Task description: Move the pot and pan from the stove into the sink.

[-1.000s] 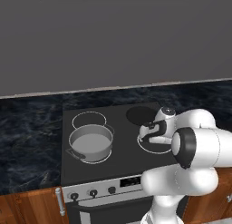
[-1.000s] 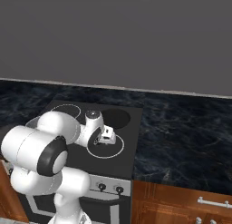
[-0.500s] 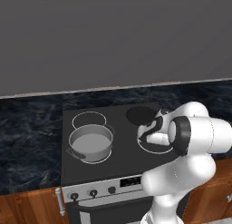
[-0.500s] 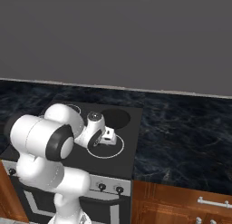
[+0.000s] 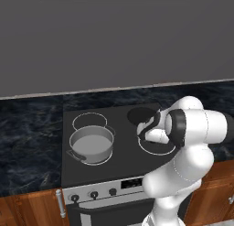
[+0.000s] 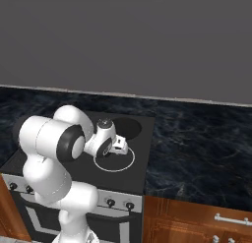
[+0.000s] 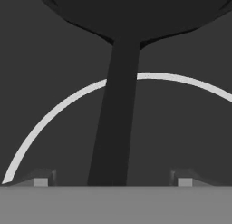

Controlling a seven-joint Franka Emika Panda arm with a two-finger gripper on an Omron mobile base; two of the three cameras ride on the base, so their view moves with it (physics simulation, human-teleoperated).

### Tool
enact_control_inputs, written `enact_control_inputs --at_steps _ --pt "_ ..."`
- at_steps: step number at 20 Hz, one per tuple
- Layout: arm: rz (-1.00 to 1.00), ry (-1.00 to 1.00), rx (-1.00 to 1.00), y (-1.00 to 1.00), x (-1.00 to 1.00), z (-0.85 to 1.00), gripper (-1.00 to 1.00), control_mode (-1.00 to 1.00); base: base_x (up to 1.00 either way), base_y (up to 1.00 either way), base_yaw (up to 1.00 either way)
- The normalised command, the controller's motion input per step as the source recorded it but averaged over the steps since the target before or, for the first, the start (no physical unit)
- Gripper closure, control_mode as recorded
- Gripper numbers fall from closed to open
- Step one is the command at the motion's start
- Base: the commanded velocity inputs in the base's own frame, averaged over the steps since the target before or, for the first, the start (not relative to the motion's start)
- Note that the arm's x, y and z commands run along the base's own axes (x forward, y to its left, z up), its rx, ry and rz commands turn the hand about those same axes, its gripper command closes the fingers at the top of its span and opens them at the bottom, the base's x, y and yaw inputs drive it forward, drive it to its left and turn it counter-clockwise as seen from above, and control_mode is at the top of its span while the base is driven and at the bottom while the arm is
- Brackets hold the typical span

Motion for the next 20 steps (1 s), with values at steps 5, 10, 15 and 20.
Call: enact_control_inputs --at_steps 5,10,15,20 --pt "0.00 0.00 0.00 0.00 0.00 -0.14 1.00 -1.00 0.00 0.00 0.00" --pt "0.00 0.00 0.00 0.00 0.00 0.00 1.00 -1.00 0.00 0.00 0.00" --pt "0.00 -0.03 0.00 0.00 0.00 0.07 1.00 -1.00 0.00 0.00 0.00" --pt "-0.03 -0.04 0.03 0.00 0.00 0.54 1.00 -1.00 0.00 0.00 0.00"
